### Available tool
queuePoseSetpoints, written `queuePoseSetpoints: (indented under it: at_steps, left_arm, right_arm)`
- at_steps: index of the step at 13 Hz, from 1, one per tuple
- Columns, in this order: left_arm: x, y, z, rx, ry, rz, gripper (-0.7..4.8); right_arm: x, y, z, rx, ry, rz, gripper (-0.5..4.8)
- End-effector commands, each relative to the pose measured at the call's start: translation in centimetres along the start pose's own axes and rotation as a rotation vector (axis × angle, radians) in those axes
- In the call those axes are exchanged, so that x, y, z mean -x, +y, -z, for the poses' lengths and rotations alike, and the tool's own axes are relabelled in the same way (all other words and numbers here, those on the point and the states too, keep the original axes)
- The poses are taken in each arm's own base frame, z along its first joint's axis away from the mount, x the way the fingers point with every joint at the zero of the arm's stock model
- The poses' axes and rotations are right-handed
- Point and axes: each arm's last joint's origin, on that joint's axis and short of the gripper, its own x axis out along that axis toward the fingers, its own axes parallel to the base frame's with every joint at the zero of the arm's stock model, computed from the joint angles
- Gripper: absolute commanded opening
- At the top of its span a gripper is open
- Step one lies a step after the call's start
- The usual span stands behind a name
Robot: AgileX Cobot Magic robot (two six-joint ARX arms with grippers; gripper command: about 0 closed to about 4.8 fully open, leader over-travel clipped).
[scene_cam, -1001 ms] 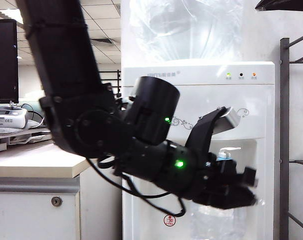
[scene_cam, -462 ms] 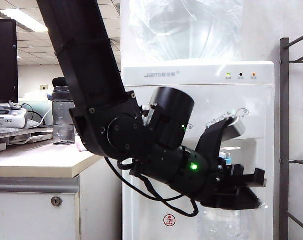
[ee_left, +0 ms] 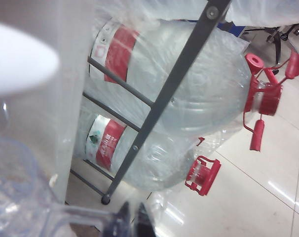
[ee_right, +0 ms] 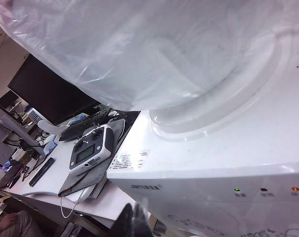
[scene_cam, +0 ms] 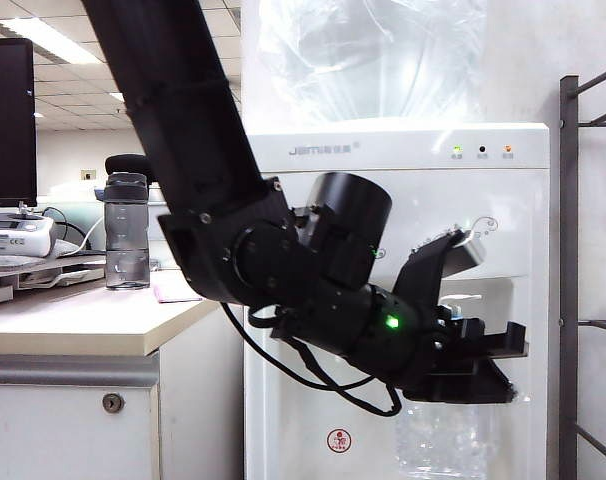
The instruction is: Pick up the plastic mug from the left desk, go to the cold water outlet of the water dispenser, press the vertical switch to get some water, then put the mug back on the desk.
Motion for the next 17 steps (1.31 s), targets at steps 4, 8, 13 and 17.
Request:
queuePoseSetpoints:
  at_steps: [4, 8, 13, 17]
  left_arm:
    - [-0.3, -0.2, -1.9, -0.067, -0.135, 0.019, -0.06]
    - [-0.3, -0.3, -2.0, -0.119, -0.144, 0.050, -0.06]
    - [0.1, -0.3, -1.4, -0.125, -0.166, 0.053, -0.06]
    - [0.1, -0.3, -1.5, -0.125, -0.172, 0.053, -0.06]
  right_arm:
    - [0.5, -2.3, 0.5, -0.042, 0.076, 0.209, -0.08]
    - [-0.3, -6.7, 1.1, -0.184, 0.248, 0.273, -0.06]
    - [-5.2, -12.5, 4.7, -0.340, 0.522, 0.192, -0.06]
    - [-5.7, -13.9, 6.0, -0.322, 0.530, 0.163, -0.05]
